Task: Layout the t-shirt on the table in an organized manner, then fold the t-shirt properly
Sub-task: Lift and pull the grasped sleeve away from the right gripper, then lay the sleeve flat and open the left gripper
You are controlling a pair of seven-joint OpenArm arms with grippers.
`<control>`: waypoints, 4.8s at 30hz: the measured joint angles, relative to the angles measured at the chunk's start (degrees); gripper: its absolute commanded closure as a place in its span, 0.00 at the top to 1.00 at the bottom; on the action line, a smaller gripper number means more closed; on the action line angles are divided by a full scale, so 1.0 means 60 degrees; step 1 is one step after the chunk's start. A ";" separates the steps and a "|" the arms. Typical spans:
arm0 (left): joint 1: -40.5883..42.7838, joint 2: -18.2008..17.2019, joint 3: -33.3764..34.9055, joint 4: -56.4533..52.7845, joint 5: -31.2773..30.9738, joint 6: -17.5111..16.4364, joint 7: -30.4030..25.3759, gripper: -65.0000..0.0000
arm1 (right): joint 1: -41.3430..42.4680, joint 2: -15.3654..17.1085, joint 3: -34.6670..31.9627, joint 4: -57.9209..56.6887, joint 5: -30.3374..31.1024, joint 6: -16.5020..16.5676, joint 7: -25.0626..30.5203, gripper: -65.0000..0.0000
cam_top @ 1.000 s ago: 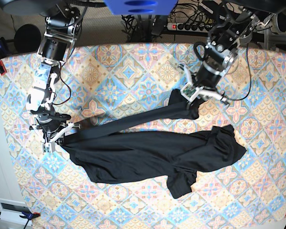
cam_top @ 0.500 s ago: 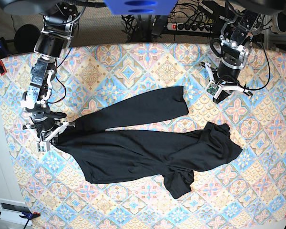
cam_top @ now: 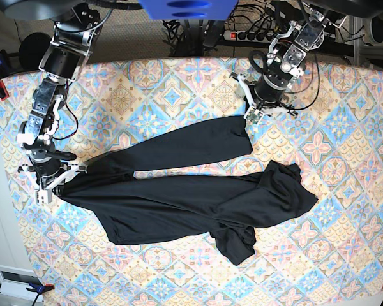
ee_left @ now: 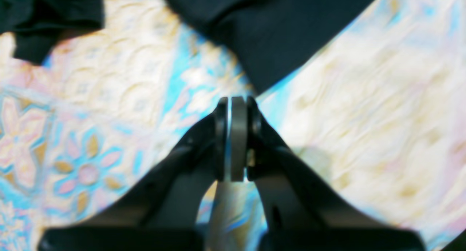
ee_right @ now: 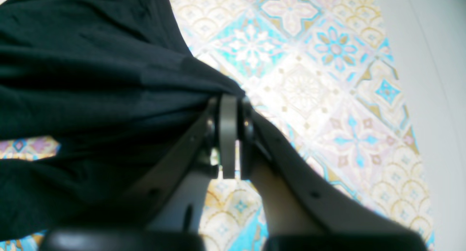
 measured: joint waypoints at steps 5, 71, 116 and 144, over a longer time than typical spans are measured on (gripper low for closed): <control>-0.0047 -0.0058 -0.0051 -0.0696 -0.1224 0.0098 -0.0277 0.26 | 0.0000 0.0025 0.0055 0.0000 -0.0062 0.0000 0.0007 0.00; 0.2076 -0.2164 -0.1508 0.2204 0.2608 -0.0022 -0.0794 0.00 | -0.0051 -0.0007 -0.0044 0.0051 0.0000 0.0025 -0.0047 0.00; 0.0026 0.0127 -0.0091 -0.0444 -0.1027 0.0051 0.0412 0.33 | -0.0528 0.0306 0.0616 0.0404 -0.0036 -0.0007 -0.0342 0.00; 0.4014 -0.3905 -0.3133 0.1687 -0.2033 -0.1049 0.0703 0.00 | -0.2127 0.0510 0.0007 0.0787 -0.1166 0.0011 -0.0903 0.00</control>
